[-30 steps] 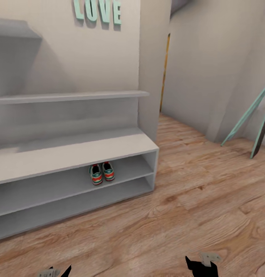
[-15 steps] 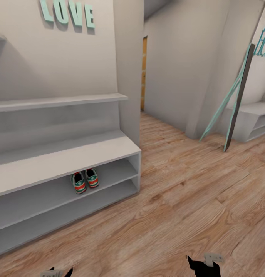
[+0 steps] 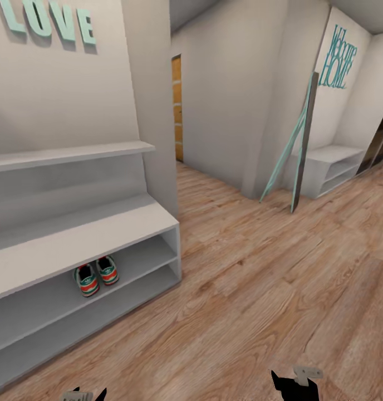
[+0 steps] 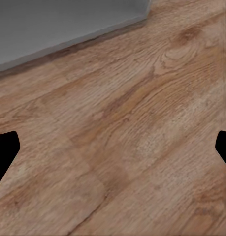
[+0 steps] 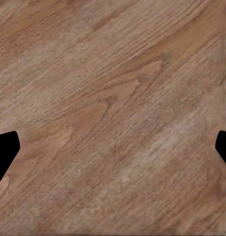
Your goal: Pick up the two gym shoes and the two sandals from the corridor floor and place them onto the hallstand (shoe rack) in the corridor, making sure they are on the rack and not on the floor. Arrange them so the two gym shoes are next to each other and the two sandals are next to each other.
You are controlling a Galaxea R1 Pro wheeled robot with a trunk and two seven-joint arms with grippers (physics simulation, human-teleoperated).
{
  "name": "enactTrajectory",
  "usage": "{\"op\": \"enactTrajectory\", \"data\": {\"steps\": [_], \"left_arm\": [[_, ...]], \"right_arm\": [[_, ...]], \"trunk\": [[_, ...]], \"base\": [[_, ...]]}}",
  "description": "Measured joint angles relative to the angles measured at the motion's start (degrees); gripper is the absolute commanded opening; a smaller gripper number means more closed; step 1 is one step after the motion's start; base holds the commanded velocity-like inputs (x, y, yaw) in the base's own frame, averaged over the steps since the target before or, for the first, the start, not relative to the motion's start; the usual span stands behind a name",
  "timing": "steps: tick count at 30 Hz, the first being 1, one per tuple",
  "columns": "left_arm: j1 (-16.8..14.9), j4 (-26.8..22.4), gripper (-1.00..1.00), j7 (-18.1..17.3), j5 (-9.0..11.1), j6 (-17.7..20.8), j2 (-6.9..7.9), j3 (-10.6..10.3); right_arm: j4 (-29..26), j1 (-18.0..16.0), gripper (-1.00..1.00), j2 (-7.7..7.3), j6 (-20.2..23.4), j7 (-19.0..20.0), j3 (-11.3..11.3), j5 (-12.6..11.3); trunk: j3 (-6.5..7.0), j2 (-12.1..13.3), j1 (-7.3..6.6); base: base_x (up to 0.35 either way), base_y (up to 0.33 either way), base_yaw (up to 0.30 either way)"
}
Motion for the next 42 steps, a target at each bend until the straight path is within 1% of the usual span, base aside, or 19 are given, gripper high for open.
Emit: {"op": "enactTrajectory", "data": {"steps": [16,32,42], "left_arm": [[0.0,0.0,1.0,0.0,0.0,0.0,-0.01,0.0],[0.0,-0.1,1.0,0.0,0.0,-0.1,-0.01,0.0],[0.0,-0.1,1.0,0.0,0.0,-0.1,-0.01,0.0]], "right_arm": [[0.0,0.0,1.0,0.0,0.0,0.0,0.0,0.0],[0.0,0.0,1.0,0.0,0.0,0.0,0.0,0.0],[0.0,0.0,1.0,0.0,0.0,0.0,0.0,0.0]], "trunk": [[2.87,6.4,-3.51],[2.88,6.4,-3.52],[2.88,6.4,-3.55]], "base": [[0.0,0.0,-0.3],[0.006,0.0,-0.3],[0.24,0.0,-0.3]]}}
